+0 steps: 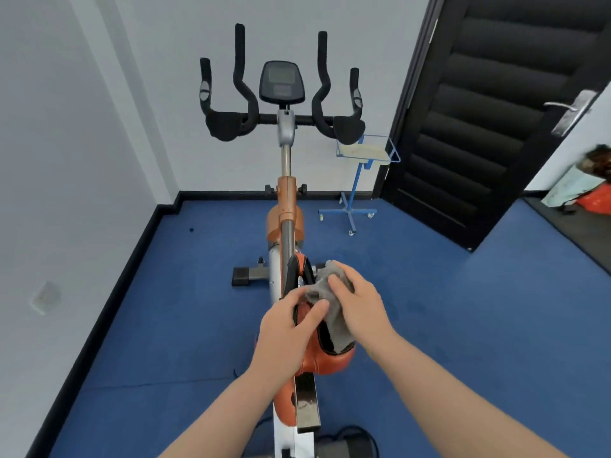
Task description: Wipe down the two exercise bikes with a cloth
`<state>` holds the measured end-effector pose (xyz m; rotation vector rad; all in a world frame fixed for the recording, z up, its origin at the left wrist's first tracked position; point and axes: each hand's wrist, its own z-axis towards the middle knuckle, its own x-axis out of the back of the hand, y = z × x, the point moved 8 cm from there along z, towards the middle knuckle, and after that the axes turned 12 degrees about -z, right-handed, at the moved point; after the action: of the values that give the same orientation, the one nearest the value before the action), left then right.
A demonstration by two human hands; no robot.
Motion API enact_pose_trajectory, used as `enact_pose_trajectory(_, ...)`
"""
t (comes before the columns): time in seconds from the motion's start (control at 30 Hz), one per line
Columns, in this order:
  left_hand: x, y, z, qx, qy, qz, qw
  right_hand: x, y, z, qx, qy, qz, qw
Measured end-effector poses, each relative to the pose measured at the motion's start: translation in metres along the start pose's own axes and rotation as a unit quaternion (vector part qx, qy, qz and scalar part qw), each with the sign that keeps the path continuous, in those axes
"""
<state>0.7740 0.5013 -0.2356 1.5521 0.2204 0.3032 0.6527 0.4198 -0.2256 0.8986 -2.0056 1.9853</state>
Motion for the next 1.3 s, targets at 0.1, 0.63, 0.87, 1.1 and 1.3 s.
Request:
enact_pose_trajectory(0.1, -0.013, 0.02, 0.005, 0.014, -0.015, -0.108, 0.994, 0.016, -0.01, -0.009, -0.021, -0.005, 0.109, 0.994)
enact_pose_trajectory(0.63, -0.124, 0.07, 0.04, -0.083, -0.222, 0.055, 0.97, 0.144, 0.062, -0.051, -0.016, 0.134, -0.092, 0.987)
enact_pose_trajectory(0.87, -0.222, 0.075, 0.031, -0.101, -0.254, 0.091, 0.957, 0.212, 0.073, -0.04, 0.072, 0.001, -0.043, 0.996)
enact_pose_trajectory(1.1, -0.331, 0.085, 0.039, -0.123, -0.25, 0.132, 0.951, 0.315, 0.124, -0.029, 0.074, 0.025, -0.081, 0.994)
enact_pose_trajectory(1.3, -0.386, 0.076, 0.046, -0.088, -0.26, 0.147, 0.95, 0.386, 0.157, -0.015, 0.075, 0.089, -0.148, 0.982)
